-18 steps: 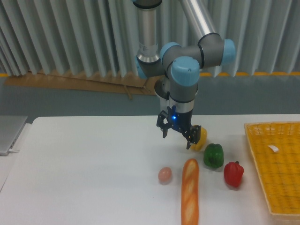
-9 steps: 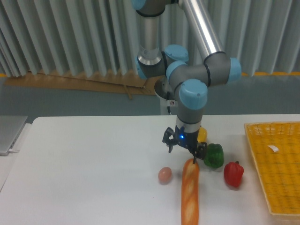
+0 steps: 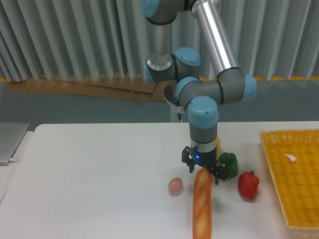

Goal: Place the bread in the basket
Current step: 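Lower the gripper over the baguette's end and align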

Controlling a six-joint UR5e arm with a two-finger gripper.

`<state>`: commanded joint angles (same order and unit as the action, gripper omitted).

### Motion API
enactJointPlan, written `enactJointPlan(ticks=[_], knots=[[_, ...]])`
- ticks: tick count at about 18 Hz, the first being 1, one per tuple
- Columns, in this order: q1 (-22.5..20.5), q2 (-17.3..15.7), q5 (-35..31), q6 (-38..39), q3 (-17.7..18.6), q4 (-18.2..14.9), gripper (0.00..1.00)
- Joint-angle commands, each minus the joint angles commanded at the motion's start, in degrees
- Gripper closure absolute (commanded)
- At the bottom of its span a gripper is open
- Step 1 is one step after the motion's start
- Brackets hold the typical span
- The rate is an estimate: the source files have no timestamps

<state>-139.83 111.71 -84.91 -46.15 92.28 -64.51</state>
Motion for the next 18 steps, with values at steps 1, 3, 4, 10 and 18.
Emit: enactJointPlan(ticks=[1,3,4,10,18], knots=[[-1.6,-0.1,0.1,-0.9,0.5,0.0,0.00],[-3.7,0.4,0.9,-7.0,0.7,-0.2,0.00],[-3.5,0.7,1.9,-9.4,0.6,0.0,0.00],[-3.4,-0.5,3.0,-8.3,-1.0,-0.1,0.00],[-2.8,-0.8,4.6,-1.5,0.8,-0.2,0.00]])
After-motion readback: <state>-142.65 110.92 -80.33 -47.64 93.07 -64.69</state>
